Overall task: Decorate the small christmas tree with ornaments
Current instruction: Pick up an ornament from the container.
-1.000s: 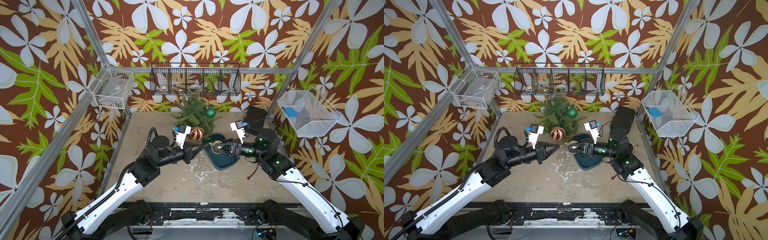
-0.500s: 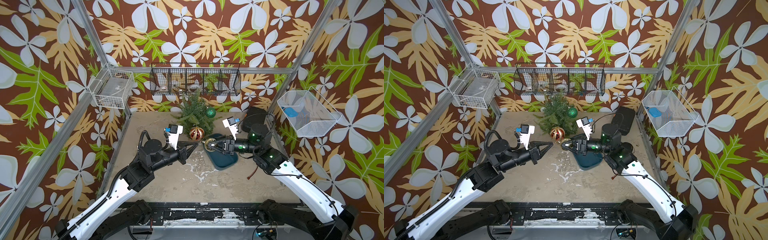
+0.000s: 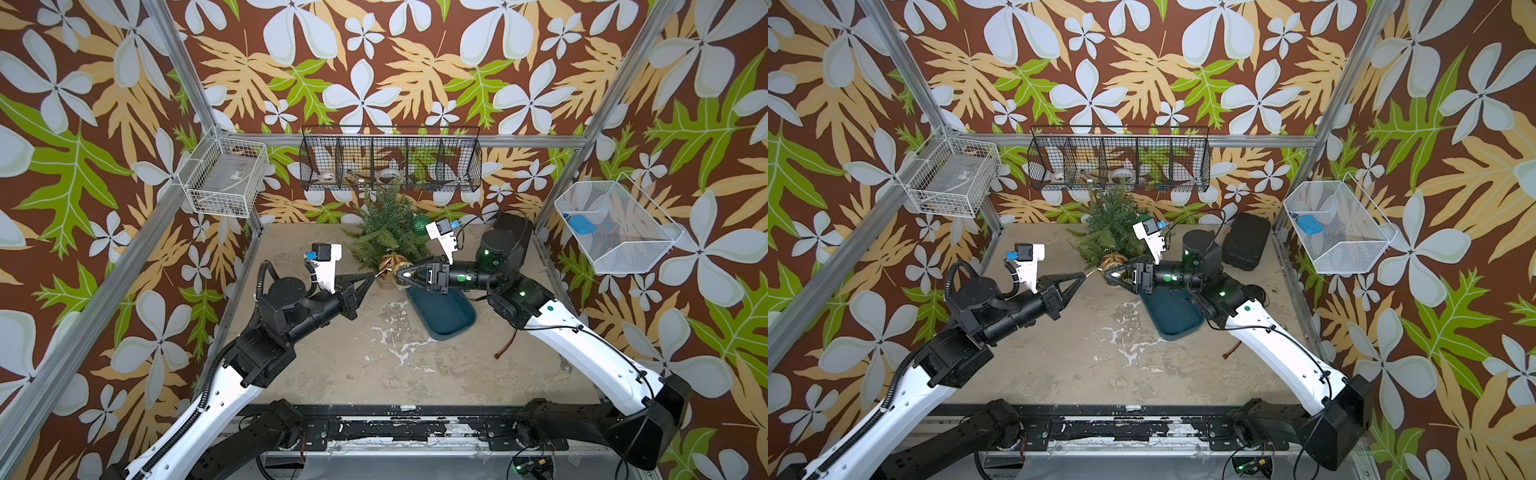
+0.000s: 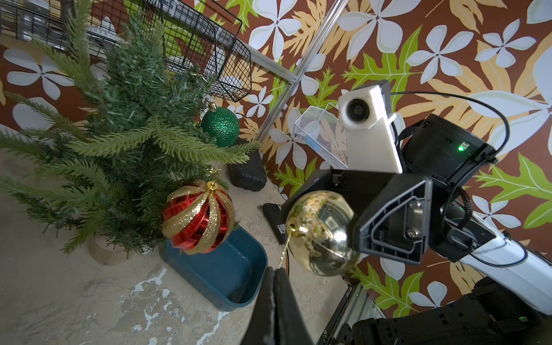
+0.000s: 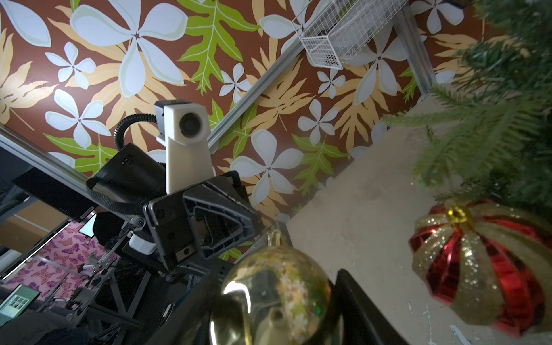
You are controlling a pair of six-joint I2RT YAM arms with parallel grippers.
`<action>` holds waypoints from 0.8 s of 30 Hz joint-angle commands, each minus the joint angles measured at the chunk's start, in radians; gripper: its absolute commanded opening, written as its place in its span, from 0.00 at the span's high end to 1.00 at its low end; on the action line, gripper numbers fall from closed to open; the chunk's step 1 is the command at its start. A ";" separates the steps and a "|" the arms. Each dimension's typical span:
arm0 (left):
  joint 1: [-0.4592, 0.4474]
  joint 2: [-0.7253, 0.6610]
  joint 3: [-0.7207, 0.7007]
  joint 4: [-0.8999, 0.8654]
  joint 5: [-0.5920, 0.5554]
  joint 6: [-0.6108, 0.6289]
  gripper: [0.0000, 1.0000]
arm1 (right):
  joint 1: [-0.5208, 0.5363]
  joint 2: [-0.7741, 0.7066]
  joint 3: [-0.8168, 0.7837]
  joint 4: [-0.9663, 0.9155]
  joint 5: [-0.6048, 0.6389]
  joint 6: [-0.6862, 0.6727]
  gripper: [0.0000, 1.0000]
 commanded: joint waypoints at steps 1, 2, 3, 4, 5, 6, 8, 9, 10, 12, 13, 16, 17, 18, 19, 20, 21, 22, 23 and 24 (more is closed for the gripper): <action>0.021 -0.007 0.024 -0.036 -0.041 0.038 1.00 | 0.011 0.028 0.049 0.016 0.019 -0.017 0.40; 0.029 -0.010 0.030 -0.040 -0.044 0.043 1.00 | 0.016 0.043 0.070 0.007 0.024 -0.021 0.40; 0.039 -0.010 0.038 -0.046 -0.045 0.047 1.00 | 0.024 0.059 0.093 -0.008 0.030 -0.030 0.40; 0.048 -0.010 0.049 -0.053 -0.046 0.052 1.00 | 0.032 0.074 0.115 -0.022 0.037 -0.040 0.40; 0.055 -0.009 0.055 -0.060 -0.045 0.055 1.00 | 0.038 0.087 0.135 -0.034 0.044 -0.046 0.40; 0.062 -0.006 0.061 -0.066 -0.044 0.058 1.00 | 0.045 0.102 0.154 -0.043 0.049 -0.050 0.40; 0.078 -0.004 0.069 -0.075 -0.047 0.062 1.00 | 0.051 0.128 0.184 -0.053 0.058 -0.051 0.40; 0.091 -0.004 0.070 -0.078 -0.046 0.062 1.00 | 0.052 0.143 0.203 -0.062 0.063 -0.052 0.40; 0.108 -0.005 0.071 -0.078 -0.042 0.062 1.00 | 0.054 0.157 0.223 -0.071 0.067 -0.053 0.40; 0.145 -0.005 0.069 -0.076 -0.023 0.056 1.00 | 0.057 0.183 0.255 -0.090 0.073 -0.059 0.40; 0.167 -0.005 0.068 -0.072 -0.006 0.053 1.00 | 0.061 0.196 0.273 -0.104 0.078 -0.065 0.40; 0.254 0.000 0.050 -0.044 0.071 0.032 1.00 | 0.075 0.243 0.341 -0.158 0.101 -0.089 0.40; 0.282 0.000 0.041 -0.028 0.100 0.026 1.00 | 0.080 0.258 0.368 -0.183 0.110 -0.098 0.40; 0.306 0.000 0.036 -0.016 0.127 0.016 1.00 | 0.081 0.271 0.385 -0.198 0.114 -0.102 0.41; 0.323 0.000 0.032 -0.004 0.145 0.011 1.00 | 0.082 0.280 0.396 -0.207 0.120 -0.104 0.40; 0.338 0.002 0.029 0.006 0.161 0.007 1.00 | 0.083 0.291 0.411 -0.222 0.131 -0.108 0.40; 0.348 0.006 0.026 0.016 0.170 0.007 1.00 | 0.083 0.302 0.427 -0.239 0.143 -0.114 0.40; 0.352 0.010 0.024 0.025 0.179 0.007 1.00 | 0.083 0.313 0.441 -0.252 0.145 -0.118 0.41; 0.355 0.015 0.024 0.036 0.186 0.008 1.00 | 0.085 0.327 0.462 -0.269 0.147 -0.124 0.40; 0.354 0.020 0.018 0.049 0.195 0.008 1.00 | 0.087 0.341 0.479 -0.288 0.152 -0.134 0.40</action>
